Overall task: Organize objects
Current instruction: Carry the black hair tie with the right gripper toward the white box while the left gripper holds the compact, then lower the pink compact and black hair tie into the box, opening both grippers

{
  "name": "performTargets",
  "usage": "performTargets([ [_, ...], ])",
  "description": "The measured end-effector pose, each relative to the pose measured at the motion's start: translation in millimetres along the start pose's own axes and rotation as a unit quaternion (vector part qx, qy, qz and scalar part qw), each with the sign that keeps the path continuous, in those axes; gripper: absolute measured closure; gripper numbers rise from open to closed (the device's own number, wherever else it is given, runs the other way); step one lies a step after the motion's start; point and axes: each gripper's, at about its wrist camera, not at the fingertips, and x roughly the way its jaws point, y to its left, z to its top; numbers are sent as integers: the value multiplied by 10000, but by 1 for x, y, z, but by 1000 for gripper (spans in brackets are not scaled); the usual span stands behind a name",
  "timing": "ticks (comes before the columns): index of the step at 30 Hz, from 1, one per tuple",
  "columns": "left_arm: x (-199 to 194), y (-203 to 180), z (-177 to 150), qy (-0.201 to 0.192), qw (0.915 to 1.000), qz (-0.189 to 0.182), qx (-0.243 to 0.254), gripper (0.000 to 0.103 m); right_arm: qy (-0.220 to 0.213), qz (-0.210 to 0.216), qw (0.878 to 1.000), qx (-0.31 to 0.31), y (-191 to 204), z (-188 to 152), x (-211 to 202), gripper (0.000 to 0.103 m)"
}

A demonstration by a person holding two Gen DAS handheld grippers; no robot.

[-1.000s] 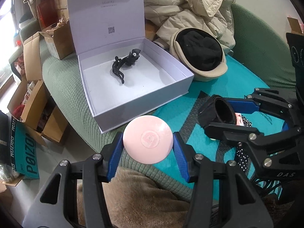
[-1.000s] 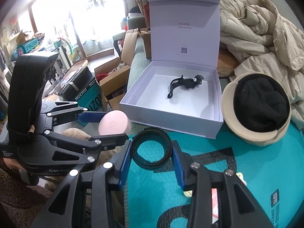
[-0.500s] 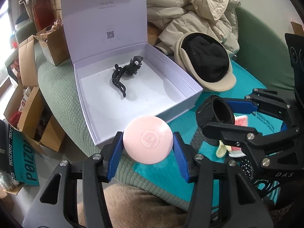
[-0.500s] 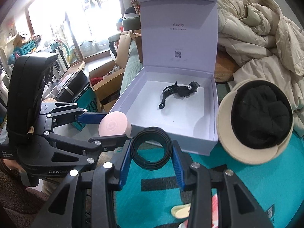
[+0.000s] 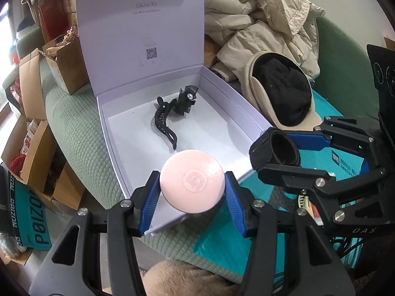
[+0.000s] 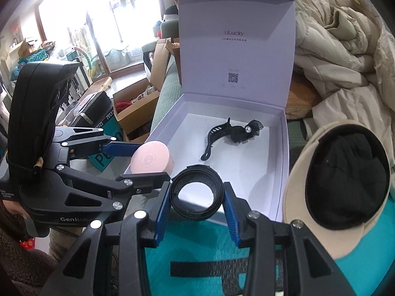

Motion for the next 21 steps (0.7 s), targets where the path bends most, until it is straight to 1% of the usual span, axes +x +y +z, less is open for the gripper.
performTargets([
  [3, 4, 4, 7, -23, 10000, 58, 60, 53, 44, -30, 10000, 32, -4, 6, 7, 62],
  [7, 10, 9, 17, -17, 10000, 38, 60, 53, 115, -77, 9999, 66, -12, 13, 19, 62],
  [15, 30, 15, 32, -17, 9995, 254, 181, 53, 242, -121, 9996, 101, -23, 27, 41, 62],
  [21, 44, 21, 41, -13, 9992, 335, 226, 53, 344, -155, 9992, 129, -32, 37, 58, 62],
])
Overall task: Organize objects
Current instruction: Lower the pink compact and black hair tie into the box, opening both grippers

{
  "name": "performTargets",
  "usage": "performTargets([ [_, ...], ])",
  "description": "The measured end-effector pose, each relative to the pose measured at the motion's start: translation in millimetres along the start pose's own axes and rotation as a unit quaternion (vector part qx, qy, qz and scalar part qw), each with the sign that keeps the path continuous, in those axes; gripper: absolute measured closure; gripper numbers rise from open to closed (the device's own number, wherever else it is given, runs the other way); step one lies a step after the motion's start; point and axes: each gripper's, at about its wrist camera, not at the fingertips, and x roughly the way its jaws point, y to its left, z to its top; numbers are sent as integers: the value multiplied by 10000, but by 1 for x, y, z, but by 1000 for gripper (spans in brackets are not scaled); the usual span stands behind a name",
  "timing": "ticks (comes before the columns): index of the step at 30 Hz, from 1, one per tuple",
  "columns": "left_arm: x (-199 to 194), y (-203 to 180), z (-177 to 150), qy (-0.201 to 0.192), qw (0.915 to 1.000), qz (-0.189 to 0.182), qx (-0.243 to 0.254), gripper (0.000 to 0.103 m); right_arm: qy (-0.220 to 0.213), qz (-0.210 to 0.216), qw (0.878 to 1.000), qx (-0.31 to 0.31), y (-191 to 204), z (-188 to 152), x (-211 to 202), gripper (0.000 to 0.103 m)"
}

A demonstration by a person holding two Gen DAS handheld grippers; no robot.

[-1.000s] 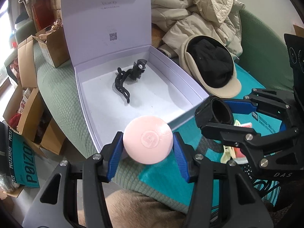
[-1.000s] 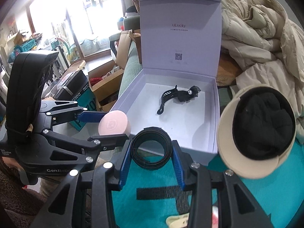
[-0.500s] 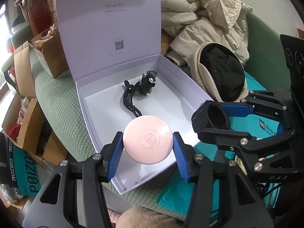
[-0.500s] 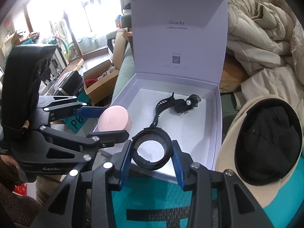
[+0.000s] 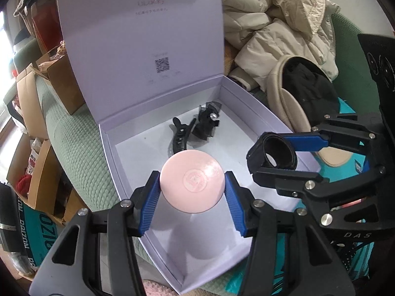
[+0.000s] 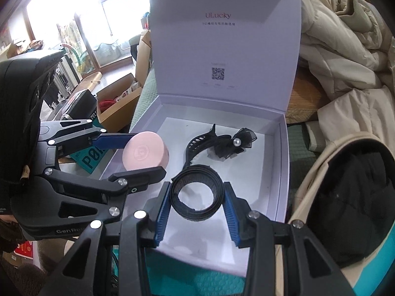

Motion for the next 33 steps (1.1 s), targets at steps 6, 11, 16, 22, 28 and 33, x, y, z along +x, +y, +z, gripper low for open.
performTargets([
  [6, 12, 9, 8, -43, 9999, 121, -16, 53, 84, -75, 9999, 41, -8, 9, 14, 62],
  [11, 23, 17, 14, -10, 9998, 215, -30, 53, 151, -136, 9998, 78, -13, 14, 25, 62],
  [16, 35, 25, 20, 42, 9997, 246, -54, 53, 248, -194, 9995, 63, -15, 20, 37, 62],
  [22, 46, 29, 26, 78, 9992, 386, 4, 53, 362, -283, 9989, 97, -19, 26, 53, 62],
  [28, 60, 34, 31, 168, 9984, 538, 58, 53, 414, -430, 9982, 61, -21, 32, 66, 62],
  [33, 69, 38, 34, 234, 9984, 511, -14, 53, 451, -449, 9979, 89, -24, 36, 75, 62],
])
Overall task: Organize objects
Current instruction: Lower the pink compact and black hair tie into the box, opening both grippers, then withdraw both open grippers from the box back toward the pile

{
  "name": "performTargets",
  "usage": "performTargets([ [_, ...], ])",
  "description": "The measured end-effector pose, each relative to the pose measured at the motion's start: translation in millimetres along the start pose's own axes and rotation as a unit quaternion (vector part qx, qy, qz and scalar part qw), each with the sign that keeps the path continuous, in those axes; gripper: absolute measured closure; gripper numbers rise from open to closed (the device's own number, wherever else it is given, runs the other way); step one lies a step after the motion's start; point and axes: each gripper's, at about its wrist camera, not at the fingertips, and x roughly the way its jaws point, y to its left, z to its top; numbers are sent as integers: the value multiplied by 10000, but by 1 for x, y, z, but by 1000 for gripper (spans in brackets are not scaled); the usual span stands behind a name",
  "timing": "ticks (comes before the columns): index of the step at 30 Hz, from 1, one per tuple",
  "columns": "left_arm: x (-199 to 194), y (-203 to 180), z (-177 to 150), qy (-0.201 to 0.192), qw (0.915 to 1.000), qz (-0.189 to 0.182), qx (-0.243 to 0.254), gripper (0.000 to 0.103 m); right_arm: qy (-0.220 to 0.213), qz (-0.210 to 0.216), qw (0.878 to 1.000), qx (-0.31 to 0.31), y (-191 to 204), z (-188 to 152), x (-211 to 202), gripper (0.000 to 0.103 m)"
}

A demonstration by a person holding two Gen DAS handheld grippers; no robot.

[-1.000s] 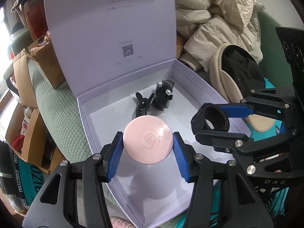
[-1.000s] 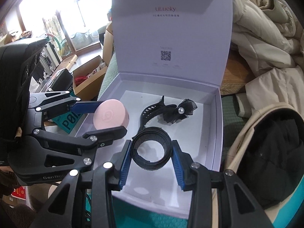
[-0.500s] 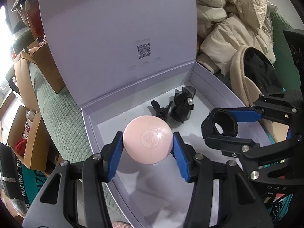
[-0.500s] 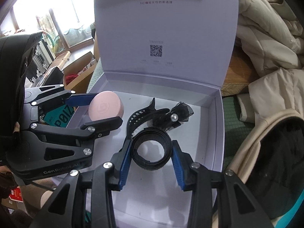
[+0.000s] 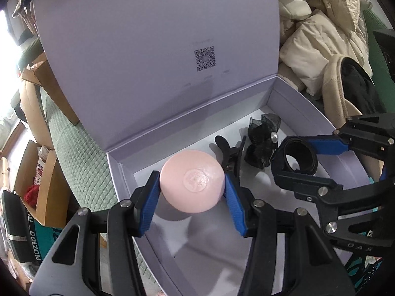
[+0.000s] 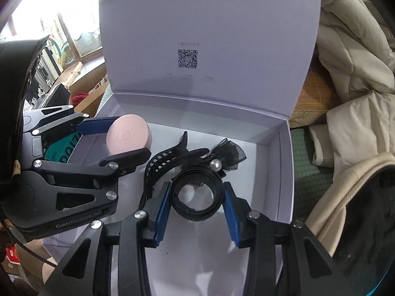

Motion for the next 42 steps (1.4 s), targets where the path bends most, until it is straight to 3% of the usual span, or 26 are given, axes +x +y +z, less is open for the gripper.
performTargets([
  [27, 20, 1, 2, 390, 9990, 152, 140, 53, 495, -318, 9983, -5, 6, 6, 32, 62],
  [35, 13, 5, 3, 396, 9989, 226, 98, 48, 481, -388, 9981, 8, 8, 5, 29, 53],
  [42, -3, 4, 0, 285, 9993, 244, 12, 44, 357, -397, 9986, -25, 15, 7, 12, 53],
])
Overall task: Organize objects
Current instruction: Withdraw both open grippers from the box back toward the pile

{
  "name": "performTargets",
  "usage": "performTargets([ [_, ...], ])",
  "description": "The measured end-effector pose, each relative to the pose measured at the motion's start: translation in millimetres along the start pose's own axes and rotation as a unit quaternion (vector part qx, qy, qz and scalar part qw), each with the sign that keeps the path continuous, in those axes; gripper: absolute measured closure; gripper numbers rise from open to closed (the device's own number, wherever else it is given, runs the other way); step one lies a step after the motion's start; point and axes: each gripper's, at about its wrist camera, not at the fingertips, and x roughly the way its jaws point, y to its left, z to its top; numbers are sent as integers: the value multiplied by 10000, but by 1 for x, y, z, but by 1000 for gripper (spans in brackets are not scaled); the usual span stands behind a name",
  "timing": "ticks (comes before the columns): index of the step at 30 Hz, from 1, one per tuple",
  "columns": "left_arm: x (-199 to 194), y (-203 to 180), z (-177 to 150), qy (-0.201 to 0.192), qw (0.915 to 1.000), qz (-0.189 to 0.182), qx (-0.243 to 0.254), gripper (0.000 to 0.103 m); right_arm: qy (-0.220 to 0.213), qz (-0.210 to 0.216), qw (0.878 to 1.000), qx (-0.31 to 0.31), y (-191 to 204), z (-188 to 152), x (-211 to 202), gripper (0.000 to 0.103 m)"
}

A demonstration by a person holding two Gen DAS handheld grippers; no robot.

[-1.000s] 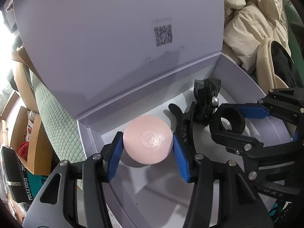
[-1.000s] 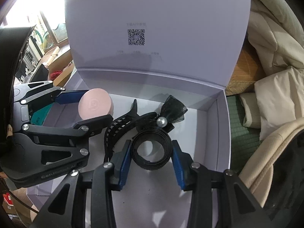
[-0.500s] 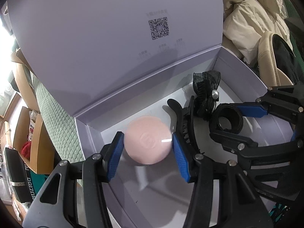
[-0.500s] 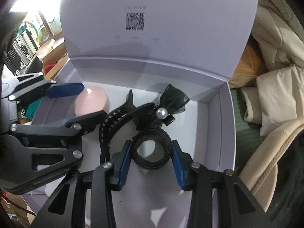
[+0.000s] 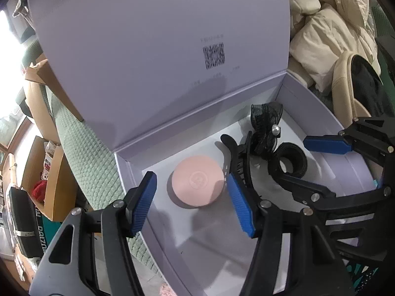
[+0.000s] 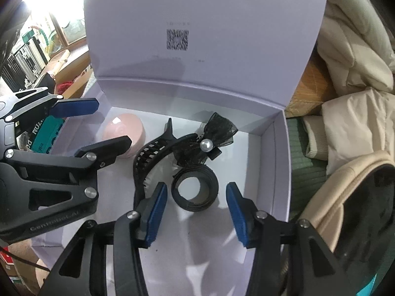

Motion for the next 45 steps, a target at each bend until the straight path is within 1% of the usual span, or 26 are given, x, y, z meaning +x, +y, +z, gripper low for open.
performTargets([
  [4, -14, 6, 0, -86, 10000, 17, -40, 44, -107, -25, 9999, -49, 6, 1, -15, 53],
  [7, -29, 3, 6, -152, 9998, 34, -83, 44, -216, -44, 9997, -68, 9, 1, -29, 53],
  [13, -55, 7, 8, -339, 9993, 81, -167, 44, -467, -126, 9988, -82, -6, -7, -70, 53],
  [15, -65, 7, 8, -443, 9987, 146, -182, 44, -531, -133, 9985, -86, -1, -4, -78, 53],
  [17, -80, 1, 8, -545, 9982, 141, -210, 44, -602, -170, 9980, -115, -7, -9, -92, 53],
  [20, -93, 2, 9, -636, 9976, 167, -234, 44, -717, -214, 9971, -141, -3, -12, -109, 52],
  [23, -110, 2, 8, -753, 9967, 210, -219, 40, -814, -241, 9963, -160, 1, -13, -121, 52],
  [27, -131, -1, 5, -908, 9951, 344, -202, 37, -946, -288, 9949, -182, 6, -19, -138, 51],
  [31, -146, -6, 0, -1022, 9939, 364, -194, 35, -1060, -347, 9936, -171, 8, -26, -155, 50],
  [35, -163, -12, -6, -1160, 9924, 365, -174, 33, -1181, -386, 9921, -182, 11, -36, -171, 47],
  [37, -171, -16, -10, -1212, 9918, 367, -151, 30, -1232, -413, 9913, -188, 13, -42, -179, 47],
  [45, -197, -34, -29, -1345, 9904, 274, -183, 27, -1383, -433, 9894, -124, 16, -68, -202, 42],
])
